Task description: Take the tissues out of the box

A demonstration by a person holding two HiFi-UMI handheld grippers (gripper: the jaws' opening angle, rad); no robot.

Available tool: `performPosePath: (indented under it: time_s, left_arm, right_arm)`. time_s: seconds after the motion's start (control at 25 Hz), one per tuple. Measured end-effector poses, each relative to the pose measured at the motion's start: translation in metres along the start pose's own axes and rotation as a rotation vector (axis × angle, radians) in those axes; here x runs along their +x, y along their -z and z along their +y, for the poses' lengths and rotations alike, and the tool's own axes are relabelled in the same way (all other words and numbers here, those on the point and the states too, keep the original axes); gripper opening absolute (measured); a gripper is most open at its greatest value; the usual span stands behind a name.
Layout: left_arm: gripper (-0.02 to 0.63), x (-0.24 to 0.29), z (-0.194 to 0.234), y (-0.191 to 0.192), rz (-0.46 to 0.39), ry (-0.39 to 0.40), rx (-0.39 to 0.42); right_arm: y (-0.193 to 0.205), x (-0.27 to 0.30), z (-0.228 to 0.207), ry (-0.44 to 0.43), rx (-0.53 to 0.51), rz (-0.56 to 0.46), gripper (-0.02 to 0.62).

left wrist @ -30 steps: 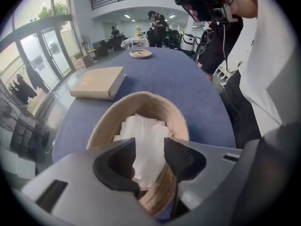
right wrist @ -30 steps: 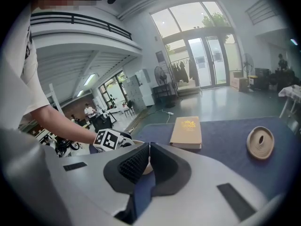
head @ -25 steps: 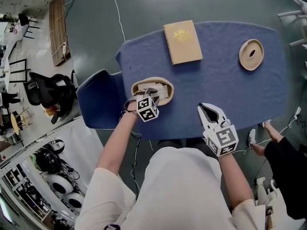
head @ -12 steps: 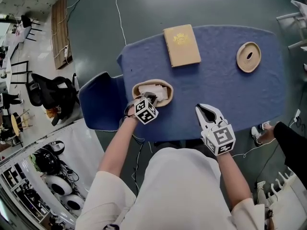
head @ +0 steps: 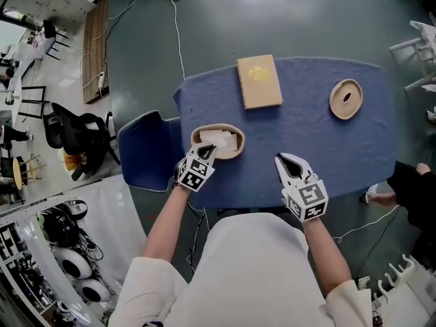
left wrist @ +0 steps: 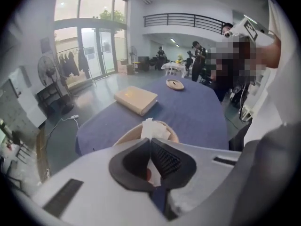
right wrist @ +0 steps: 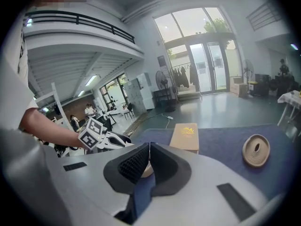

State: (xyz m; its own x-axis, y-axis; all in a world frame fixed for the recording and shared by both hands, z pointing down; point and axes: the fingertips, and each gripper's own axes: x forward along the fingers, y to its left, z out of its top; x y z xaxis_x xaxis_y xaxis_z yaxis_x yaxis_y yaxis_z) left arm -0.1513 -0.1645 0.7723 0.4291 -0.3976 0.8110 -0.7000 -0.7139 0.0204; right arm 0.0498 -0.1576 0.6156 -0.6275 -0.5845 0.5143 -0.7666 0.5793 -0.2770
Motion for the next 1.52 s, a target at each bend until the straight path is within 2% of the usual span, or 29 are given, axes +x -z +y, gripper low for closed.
performPosePath:
  time_s: [0.4,0.72,1.2,1.52]
  left_arm:
    - [0.014,-0.097,0.005,-0.055,-0.289,-0.083,-0.256]
    - [0.014,-0.176,0.000,-0.082,-0.471,-0.174,-0.358]
    - [0.014,-0.289,-0.018,-0.119,-0.715,-0.298,-0.415]
    - [0.014,-0.346,-0.030,-0.132,-0.845,-0.361,-0.433]
  right_arm:
    - [-0.036,-0.022,0.008,-0.023,-0.070,-0.054,0.034]
    - [-0.065,-0.039,0.023,-0.069,-0.136,-0.101,0.034]
    - [-0.117,-0.075,0.031,-0.106,-0.179,-0.189,0.034]
    - [-0.160,-0.107,0.045,-0.145,-0.211,-0.283,0.034]
